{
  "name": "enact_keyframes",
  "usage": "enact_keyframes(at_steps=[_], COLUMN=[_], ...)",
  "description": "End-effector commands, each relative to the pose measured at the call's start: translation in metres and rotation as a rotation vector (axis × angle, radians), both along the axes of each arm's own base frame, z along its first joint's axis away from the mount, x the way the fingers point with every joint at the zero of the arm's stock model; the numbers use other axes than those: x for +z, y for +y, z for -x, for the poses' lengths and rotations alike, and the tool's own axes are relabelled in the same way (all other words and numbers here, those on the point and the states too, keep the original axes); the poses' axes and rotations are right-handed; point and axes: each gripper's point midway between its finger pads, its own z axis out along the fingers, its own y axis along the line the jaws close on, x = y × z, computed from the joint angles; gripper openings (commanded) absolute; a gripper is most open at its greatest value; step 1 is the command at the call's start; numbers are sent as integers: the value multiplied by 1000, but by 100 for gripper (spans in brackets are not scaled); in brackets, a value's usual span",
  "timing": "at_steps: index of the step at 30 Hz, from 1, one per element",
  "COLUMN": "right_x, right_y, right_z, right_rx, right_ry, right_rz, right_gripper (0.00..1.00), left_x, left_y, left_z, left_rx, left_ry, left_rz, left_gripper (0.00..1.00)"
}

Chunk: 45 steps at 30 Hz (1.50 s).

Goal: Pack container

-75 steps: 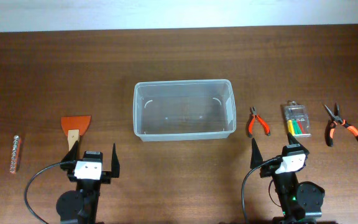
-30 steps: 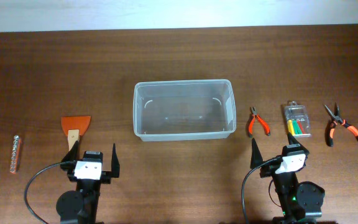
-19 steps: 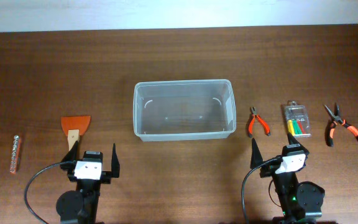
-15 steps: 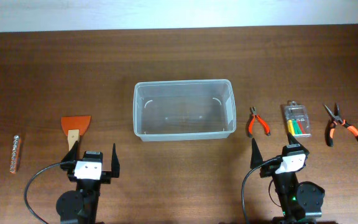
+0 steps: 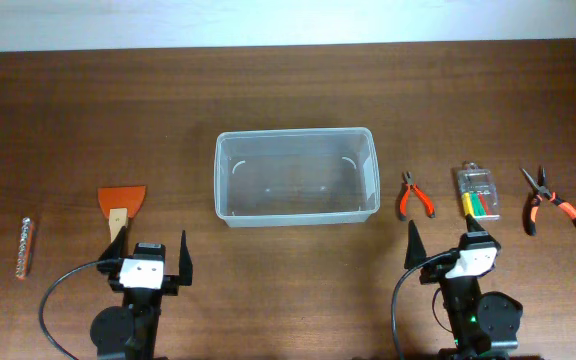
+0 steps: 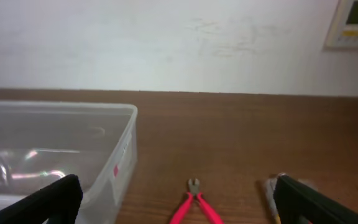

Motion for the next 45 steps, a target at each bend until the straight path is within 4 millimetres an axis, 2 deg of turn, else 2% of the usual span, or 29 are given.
enact_keyframes(at_steps=[1, 6, 9, 14, 16, 20, 24, 28, 31, 34, 37, 40, 45], right_x=[15, 62, 94, 125, 136, 162, 179, 186, 181, 178, 171, 165, 161], right_y=[-2, -9, -36, -85, -96, -95, -77, -73, -81, -105, -124, -141, -171], right_z=[1, 9, 18, 33, 35, 22, 7, -2, -7, -8, -6, 0, 8], right_rx=[-21, -58, -210, -512, -583, -572, -418, -380, -425, -606, -693, -679, -515], right_ry=[-33, -125, -165, -73, -9, 159, 380, 503, 567, 587, 639, 741, 865], right_rz=[-146, -78, -20, 5, 26, 80, 223, 250, 269, 202, 122, 21, -100], right_gripper=[99, 99, 99, 99, 99, 99, 99, 99, 99, 99, 99, 99, 99], left_x=[-1, -1, -1, -1, -1, -1, -1, -1, -1, -1, -1, -1, -1], left_y=[3, 3, 3, 3, 3, 3, 3, 3, 3, 3, 3, 3, 3], left_z=[0, 0, 0, 0, 0, 0, 0, 0, 0, 0, 0, 0, 0], left_rx=[14, 14, 15, 14, 14, 14, 14, 14, 14, 14, 14, 14, 14], left_ry=[-4, -4, -4, -4, -4, -4, -4, -4, -4, -4, -4, -4, -4], left_rz=[11, 11, 11, 11, 11, 11, 11, 11, 11, 11, 11, 11, 11], left_gripper=[99, 99, 99, 99, 99, 99, 99, 99, 99, 99, 99, 99, 99])
